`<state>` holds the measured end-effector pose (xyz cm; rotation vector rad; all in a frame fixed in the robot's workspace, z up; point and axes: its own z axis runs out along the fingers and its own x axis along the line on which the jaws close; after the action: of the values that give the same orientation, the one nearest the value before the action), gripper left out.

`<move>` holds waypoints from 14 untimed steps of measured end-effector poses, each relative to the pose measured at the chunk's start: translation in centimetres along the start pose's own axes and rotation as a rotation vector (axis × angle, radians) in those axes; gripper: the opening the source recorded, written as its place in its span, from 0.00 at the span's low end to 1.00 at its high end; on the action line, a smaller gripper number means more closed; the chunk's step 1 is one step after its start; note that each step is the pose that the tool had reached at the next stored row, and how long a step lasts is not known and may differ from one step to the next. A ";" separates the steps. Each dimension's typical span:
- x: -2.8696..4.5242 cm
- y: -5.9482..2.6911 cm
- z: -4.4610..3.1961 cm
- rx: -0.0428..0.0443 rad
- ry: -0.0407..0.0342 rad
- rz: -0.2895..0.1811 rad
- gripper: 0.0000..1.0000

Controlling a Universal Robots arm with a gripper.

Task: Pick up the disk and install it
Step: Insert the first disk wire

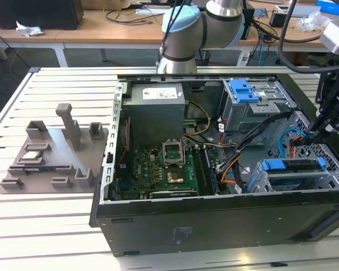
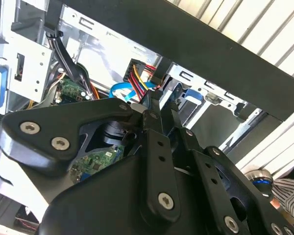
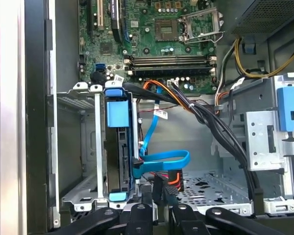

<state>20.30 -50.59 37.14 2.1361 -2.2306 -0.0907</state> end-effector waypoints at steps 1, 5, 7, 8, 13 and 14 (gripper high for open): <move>-0.11 0.05 0.08 0.0001 0.0029 0.000 0.24; -0.90 0.21 0.38 0.0001 0.0045 0.002 0.24; -0.95 0.19 0.55 0.0004 0.0080 0.002 0.24; -0.95 0.19 0.62 0.0005 0.0110 0.002 0.24; -0.95 0.15 1.11 0.0006 0.0128 0.002 0.24; -0.95 0.15 1.12 0.0006 0.0131 0.002 0.24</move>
<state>20.11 -49.63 36.03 2.1281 -2.2261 -0.0757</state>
